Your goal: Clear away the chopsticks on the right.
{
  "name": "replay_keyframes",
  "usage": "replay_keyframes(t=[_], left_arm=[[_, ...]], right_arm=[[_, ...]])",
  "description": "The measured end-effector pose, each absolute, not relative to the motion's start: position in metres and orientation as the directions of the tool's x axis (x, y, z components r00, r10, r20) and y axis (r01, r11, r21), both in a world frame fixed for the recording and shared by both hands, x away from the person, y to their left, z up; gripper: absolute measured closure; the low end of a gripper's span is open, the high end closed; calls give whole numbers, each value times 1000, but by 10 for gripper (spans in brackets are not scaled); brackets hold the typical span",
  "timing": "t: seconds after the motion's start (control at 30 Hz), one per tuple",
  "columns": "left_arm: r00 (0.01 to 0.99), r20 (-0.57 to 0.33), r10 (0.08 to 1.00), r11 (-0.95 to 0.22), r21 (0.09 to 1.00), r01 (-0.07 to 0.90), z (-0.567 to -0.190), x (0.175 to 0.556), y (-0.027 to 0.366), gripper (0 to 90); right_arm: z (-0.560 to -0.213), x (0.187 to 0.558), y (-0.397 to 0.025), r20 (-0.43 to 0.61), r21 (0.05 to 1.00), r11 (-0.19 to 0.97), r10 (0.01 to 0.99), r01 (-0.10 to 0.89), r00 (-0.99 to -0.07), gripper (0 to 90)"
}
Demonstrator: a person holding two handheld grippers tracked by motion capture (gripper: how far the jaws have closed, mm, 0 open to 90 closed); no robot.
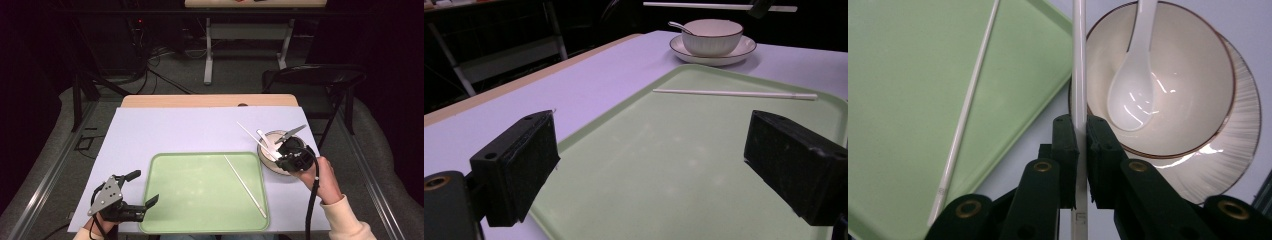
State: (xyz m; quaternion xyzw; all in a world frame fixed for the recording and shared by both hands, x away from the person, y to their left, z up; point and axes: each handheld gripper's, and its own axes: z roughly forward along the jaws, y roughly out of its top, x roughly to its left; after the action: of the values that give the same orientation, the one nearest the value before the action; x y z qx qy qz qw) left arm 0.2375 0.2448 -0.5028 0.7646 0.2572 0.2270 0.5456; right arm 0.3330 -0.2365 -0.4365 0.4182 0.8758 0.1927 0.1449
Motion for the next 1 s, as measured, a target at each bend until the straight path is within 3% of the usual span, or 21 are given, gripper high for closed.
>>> replay_keyframes(t=[1.0], left_arm=[[767,72,638,-276,951,141,-502,238,244,71]], right_arm=[[-491,311,-202,-1,328,577,792,748,-611,835]])
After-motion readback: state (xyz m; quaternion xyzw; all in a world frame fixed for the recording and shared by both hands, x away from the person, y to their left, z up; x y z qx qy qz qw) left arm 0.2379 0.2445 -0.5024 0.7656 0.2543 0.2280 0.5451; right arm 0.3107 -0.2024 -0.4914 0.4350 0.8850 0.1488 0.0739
